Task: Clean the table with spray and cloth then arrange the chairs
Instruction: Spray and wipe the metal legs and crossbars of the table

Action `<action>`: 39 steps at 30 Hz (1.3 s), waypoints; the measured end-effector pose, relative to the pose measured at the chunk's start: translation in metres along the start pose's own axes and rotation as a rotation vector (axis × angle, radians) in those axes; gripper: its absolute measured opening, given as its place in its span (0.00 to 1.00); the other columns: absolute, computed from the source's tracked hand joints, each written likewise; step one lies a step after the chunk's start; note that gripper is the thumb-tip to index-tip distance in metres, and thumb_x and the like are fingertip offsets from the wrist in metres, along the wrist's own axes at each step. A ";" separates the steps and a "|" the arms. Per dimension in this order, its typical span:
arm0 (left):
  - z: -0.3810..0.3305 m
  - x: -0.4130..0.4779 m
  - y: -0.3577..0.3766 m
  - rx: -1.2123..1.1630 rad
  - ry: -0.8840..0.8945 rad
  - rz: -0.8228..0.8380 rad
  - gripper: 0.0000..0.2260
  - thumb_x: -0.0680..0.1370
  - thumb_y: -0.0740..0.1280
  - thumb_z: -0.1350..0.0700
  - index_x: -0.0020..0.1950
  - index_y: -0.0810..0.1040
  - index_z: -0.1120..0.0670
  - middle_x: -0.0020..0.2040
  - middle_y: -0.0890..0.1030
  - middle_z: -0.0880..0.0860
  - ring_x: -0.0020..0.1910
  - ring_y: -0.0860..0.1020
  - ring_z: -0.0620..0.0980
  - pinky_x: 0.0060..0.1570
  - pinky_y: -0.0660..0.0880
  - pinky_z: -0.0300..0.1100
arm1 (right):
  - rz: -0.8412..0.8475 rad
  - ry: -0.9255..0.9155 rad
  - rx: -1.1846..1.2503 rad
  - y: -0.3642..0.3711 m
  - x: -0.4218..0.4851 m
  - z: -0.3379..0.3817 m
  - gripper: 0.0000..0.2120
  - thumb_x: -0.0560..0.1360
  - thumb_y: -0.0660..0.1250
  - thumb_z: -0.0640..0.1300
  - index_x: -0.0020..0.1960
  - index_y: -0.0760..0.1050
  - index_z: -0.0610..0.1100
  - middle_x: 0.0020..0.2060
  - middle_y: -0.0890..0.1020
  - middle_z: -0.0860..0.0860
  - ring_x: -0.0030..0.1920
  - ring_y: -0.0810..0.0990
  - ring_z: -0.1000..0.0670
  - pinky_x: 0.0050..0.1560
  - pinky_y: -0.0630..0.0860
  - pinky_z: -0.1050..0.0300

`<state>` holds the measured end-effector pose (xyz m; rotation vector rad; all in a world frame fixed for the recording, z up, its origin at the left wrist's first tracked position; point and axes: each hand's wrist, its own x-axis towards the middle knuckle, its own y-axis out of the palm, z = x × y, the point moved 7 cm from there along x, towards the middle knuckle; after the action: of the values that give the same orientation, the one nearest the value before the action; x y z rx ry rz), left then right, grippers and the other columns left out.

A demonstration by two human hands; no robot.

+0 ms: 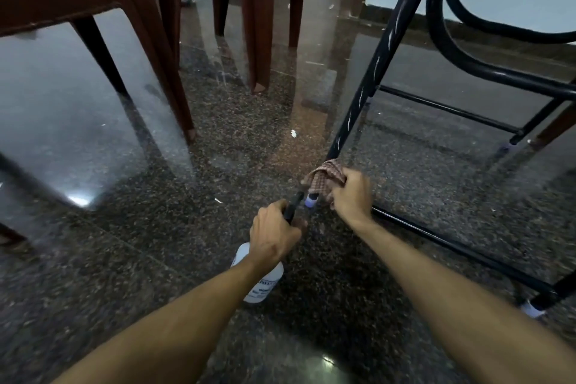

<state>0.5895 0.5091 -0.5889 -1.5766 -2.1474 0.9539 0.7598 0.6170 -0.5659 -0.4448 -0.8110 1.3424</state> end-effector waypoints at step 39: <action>-0.204 0.002 -0.119 -0.348 0.410 -0.117 0.14 0.75 0.73 0.53 0.35 0.71 0.48 0.31 0.78 0.48 0.35 0.79 0.50 0.38 0.76 0.47 | -0.473 -0.382 0.045 -0.239 0.010 0.125 0.29 0.65 0.62 0.19 0.61 0.80 0.36 0.49 0.70 0.48 0.52 0.71 0.50 0.49 0.72 0.62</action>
<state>0.6252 0.5573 -0.3609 -1.5999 -2.1476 0.1963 0.8300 0.5578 -0.3123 0.0505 -1.1172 1.0075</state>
